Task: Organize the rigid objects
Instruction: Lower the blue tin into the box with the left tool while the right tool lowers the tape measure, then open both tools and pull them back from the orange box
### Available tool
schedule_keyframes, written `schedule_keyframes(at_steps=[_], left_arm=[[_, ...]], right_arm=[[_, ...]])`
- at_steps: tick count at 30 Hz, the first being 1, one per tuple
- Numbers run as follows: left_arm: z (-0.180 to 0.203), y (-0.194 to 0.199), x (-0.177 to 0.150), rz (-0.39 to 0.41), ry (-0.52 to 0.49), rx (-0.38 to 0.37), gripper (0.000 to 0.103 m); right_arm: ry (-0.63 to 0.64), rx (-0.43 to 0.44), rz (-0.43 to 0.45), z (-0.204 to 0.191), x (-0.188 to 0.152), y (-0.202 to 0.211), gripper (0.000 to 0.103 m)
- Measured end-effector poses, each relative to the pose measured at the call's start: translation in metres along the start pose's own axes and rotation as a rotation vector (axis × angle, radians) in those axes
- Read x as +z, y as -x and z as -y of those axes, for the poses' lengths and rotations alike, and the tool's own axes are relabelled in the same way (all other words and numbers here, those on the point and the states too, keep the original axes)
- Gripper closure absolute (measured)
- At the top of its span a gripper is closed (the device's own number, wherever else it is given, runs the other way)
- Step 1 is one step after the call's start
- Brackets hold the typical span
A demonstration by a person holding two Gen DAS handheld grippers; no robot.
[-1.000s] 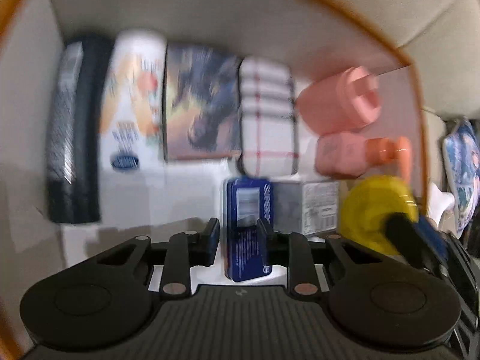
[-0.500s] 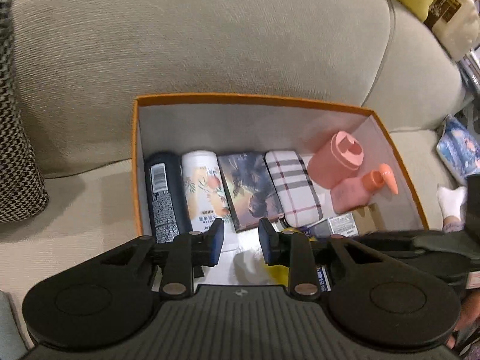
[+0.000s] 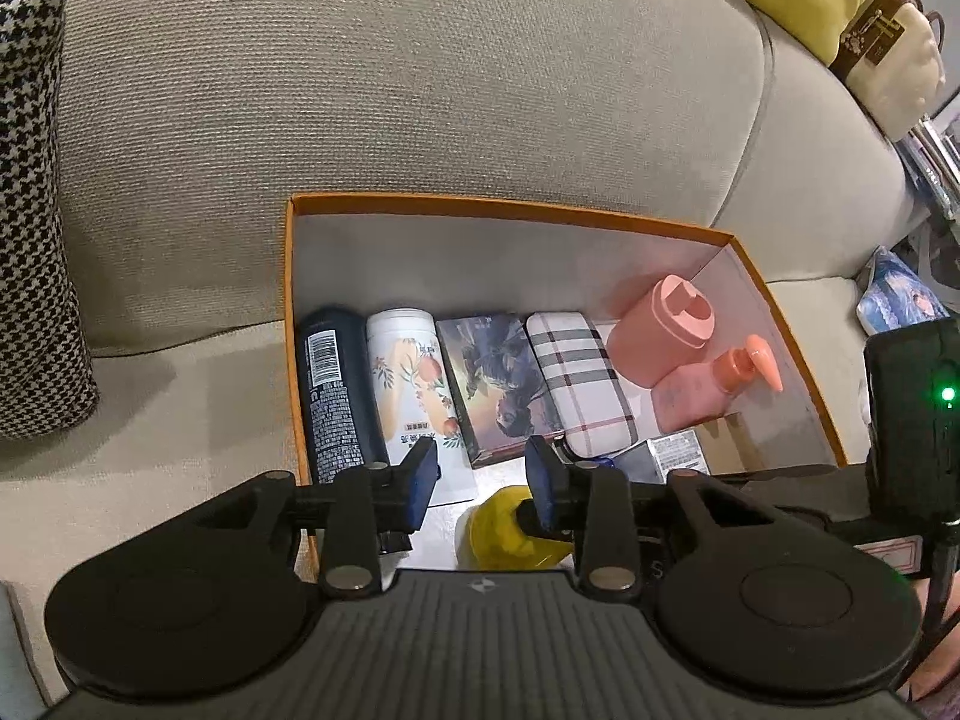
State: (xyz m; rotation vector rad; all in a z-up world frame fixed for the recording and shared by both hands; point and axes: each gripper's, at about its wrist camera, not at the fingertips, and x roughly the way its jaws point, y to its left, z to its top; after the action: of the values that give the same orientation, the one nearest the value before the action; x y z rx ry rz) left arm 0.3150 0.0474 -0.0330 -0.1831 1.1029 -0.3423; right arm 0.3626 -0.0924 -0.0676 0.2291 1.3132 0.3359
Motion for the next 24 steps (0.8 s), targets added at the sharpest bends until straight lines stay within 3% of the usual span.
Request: schedule_keyframes(at_steps=[7, 14, 17, 21, 24], left_arm=[[0.002, 0.003, -0.004, 0.002, -0.003, -0.015, 0.063], [0.008, 0.015, -0.008, 0.019, -0.014, -0.003, 0.063], [0.017, 0.033, -0.01, 0.067, -0.025, 0.007, 0.061], [0.031, 0.063, -0.018, 0.176, -0.048, 0.038, 0.043], [0.044, 0.083, -0.028, 0.241, -0.075, 0.1, 0.039]], right_arm=[[0.014, -0.043, 0.002, 0.006, -0.001, 0.009, 0.076], [0.026, -0.024, 0.03, 0.003, -0.005, 0.028, 0.076], [0.048, -0.014, 0.084, 0.0, -0.008, 0.05, 0.076], [0.082, 0.002, 0.179, -0.001, -0.016, 0.089, 0.07], [0.094, 0.023, 0.241, 0.003, -0.026, 0.124, 0.068]])
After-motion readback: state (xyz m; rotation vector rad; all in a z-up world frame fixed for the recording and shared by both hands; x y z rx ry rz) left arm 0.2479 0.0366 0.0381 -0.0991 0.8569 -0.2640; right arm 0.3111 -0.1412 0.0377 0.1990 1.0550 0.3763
